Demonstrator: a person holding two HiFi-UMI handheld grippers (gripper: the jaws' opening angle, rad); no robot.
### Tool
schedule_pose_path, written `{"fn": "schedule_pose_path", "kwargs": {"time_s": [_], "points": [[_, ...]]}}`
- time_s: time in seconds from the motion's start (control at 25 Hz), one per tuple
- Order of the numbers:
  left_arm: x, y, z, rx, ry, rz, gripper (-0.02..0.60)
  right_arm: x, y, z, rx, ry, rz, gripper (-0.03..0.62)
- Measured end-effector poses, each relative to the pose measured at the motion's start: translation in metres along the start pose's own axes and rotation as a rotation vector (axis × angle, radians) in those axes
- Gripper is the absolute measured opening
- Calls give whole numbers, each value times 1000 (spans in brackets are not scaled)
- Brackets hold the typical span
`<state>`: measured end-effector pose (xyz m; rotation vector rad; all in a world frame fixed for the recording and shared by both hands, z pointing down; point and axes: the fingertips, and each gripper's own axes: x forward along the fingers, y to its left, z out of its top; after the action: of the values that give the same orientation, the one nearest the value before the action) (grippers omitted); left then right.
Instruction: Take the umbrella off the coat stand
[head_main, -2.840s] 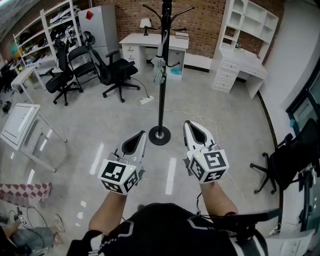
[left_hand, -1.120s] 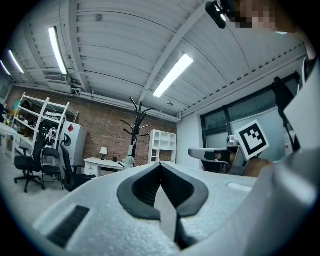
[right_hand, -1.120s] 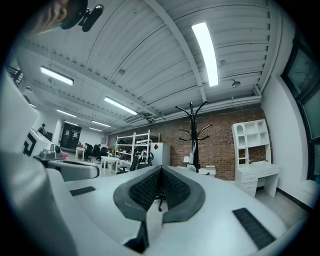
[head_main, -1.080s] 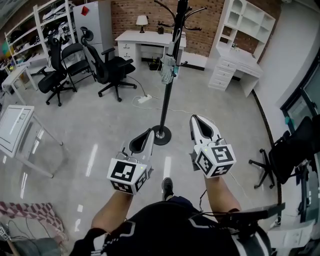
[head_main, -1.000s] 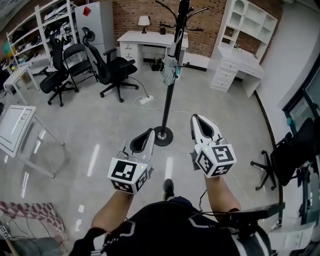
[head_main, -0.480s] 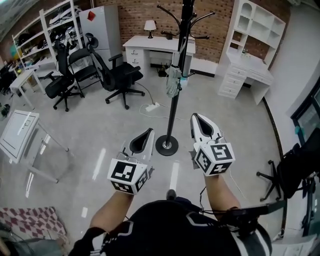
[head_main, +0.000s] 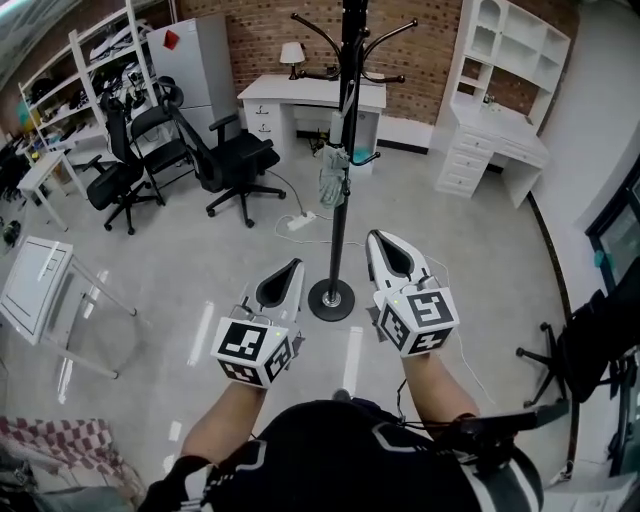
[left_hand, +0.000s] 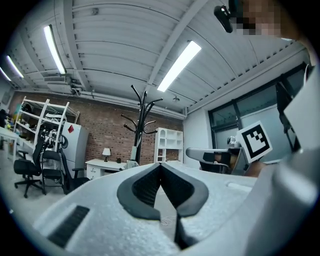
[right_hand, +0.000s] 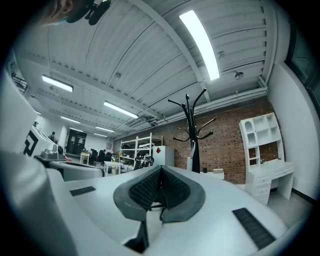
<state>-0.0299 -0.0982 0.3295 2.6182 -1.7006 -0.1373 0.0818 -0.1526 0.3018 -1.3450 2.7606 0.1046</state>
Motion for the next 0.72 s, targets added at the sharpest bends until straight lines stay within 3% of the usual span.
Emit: {"fn": "schedule_pose_path", "kwargs": {"time_s": [0.72], "points": [[107,5,-9,36,23,76,6,56,-94,-12,21,-28,56,3]]}}
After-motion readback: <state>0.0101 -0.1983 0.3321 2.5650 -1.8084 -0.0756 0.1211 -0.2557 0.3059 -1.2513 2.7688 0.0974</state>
